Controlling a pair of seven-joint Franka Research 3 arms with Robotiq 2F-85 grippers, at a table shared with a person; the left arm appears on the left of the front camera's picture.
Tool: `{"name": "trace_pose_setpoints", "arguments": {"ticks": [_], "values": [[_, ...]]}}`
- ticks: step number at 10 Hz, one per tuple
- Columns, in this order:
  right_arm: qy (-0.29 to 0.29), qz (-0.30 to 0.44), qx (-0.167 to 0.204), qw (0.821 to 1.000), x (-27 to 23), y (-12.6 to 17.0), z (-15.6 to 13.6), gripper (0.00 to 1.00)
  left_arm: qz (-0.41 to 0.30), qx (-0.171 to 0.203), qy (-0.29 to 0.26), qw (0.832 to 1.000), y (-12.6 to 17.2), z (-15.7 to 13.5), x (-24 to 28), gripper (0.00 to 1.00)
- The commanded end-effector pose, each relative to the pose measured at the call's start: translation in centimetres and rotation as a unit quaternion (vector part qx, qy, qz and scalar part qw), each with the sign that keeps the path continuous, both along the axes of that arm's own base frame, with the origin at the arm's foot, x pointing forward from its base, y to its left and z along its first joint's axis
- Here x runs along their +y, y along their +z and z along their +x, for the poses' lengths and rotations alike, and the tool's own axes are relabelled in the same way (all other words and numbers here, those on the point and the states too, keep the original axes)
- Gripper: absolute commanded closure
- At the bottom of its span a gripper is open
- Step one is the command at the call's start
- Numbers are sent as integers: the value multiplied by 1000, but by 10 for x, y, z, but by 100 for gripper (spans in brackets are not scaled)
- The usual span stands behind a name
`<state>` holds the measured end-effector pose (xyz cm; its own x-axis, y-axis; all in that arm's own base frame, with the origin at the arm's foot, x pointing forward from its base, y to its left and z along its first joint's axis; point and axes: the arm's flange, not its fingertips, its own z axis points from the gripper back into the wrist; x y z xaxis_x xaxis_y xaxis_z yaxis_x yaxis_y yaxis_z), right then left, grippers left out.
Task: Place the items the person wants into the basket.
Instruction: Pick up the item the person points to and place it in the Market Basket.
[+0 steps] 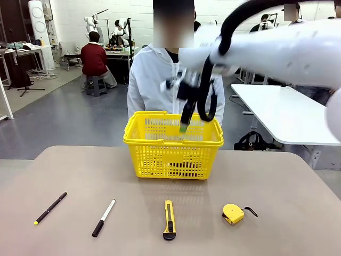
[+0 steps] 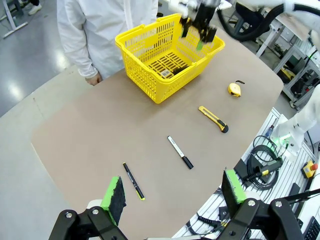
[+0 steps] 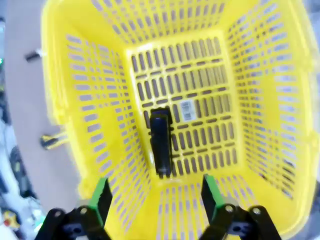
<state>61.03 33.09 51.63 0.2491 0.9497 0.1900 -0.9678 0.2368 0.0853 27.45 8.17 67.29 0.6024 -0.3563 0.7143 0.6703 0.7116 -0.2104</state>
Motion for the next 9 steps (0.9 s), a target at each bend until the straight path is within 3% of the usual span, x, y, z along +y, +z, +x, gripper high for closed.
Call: {"name": "trace_pose_setpoints", "arguments": {"ticks": [1,3,4,7,9], "values": [[-72,42,-40,996,-68,98,-57,7,-1,-7,-3,1000,-2,-1,1,0],[-137,118,-57,982,-163,168,-118,7,-1,-7,-3,1000,-2,-1,1,0],[-161,147,-63,974,-207,185,-151,7,-1,-7,-3,1000,-2,-1,1,0],[-225,230,-81,943,-328,193,-245,7,-1,-7,-3,1000,-2,-1,1,0],[-258,295,-113,913,-391,186,-283,7,-1,-7,-3,1000,-2,-1,1,0]]}}
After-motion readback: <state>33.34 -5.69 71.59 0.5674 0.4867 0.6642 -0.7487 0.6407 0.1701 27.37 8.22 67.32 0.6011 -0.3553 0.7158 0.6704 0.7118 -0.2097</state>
